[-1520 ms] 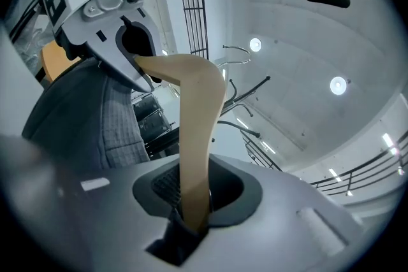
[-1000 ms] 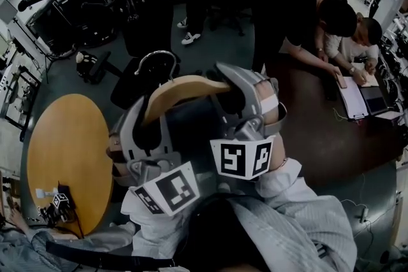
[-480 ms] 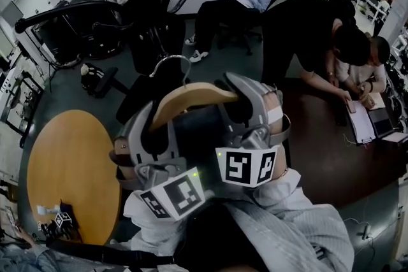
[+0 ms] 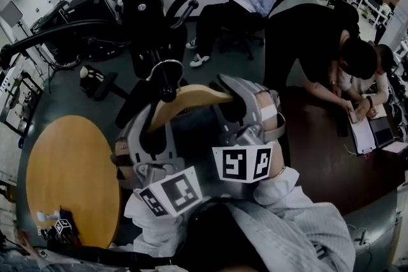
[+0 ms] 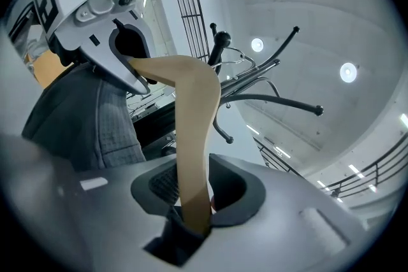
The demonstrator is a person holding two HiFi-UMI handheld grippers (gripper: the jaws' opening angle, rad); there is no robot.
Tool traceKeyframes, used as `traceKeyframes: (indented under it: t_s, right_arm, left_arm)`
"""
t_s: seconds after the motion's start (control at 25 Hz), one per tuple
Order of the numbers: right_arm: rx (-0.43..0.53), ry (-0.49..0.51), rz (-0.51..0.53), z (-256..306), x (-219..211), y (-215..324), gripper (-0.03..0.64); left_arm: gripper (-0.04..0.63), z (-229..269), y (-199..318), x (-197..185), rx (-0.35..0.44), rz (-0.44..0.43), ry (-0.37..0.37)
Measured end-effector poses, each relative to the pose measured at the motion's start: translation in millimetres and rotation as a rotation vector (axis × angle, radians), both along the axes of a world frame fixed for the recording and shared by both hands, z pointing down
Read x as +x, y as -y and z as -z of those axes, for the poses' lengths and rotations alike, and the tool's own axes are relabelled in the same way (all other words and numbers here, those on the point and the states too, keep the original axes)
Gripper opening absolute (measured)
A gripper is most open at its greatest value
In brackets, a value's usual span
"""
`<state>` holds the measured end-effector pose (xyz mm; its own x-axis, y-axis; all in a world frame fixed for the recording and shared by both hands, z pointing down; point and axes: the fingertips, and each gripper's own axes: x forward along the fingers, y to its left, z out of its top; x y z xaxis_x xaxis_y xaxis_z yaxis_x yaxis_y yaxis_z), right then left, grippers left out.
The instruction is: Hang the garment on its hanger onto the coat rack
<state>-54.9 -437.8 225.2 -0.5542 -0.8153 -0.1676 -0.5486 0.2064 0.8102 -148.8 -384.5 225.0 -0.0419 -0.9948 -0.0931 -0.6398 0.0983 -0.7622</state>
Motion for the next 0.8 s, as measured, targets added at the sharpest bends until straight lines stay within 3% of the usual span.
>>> traceKeyframes:
  t_s: [0.8]
  right_arm:
    - [-0.127, -0.05, 0.105, -52, -37, 49, 0.094]
  left_arm:
    - [0.083, -49, 41, -30, -0.126, 0.088, -0.039]
